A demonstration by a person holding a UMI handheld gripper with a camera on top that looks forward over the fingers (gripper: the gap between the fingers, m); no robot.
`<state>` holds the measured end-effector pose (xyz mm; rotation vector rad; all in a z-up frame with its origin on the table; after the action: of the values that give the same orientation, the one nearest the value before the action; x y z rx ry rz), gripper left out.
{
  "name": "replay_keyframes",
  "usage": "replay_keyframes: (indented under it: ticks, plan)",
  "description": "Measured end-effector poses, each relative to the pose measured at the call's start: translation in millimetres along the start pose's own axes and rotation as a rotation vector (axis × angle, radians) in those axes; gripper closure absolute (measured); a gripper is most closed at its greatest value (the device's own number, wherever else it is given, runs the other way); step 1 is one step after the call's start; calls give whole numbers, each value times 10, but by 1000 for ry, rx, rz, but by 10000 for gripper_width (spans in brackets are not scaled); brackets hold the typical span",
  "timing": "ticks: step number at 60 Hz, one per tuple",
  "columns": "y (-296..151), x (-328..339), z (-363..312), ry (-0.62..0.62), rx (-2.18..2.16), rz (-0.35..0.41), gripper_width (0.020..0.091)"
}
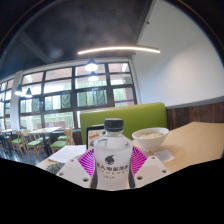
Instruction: Pour water
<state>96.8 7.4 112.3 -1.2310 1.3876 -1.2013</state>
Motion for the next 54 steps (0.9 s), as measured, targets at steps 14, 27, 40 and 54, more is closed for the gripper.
replay_keyframes:
  ticks: [14,27,40,54]
  plan:
    - [296,212,-136,-39,106,-27,667]
    - [241,122,-122,0,144,-3,660]
    - [285,86,-140,21,144,-60,534]
    - [28,555,-164,28,153,-103,269]
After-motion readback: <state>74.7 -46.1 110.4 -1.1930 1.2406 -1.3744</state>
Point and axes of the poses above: the point between the fingertips, and its own axes, seen from behind it with the camera up: z to the right, y down, x backward, against the way the camera looks, the point moved 3 cm from there along x, backward, against the way the camera looks, and after that the axes turned 6 degrees about y, right-handed, at the moved point
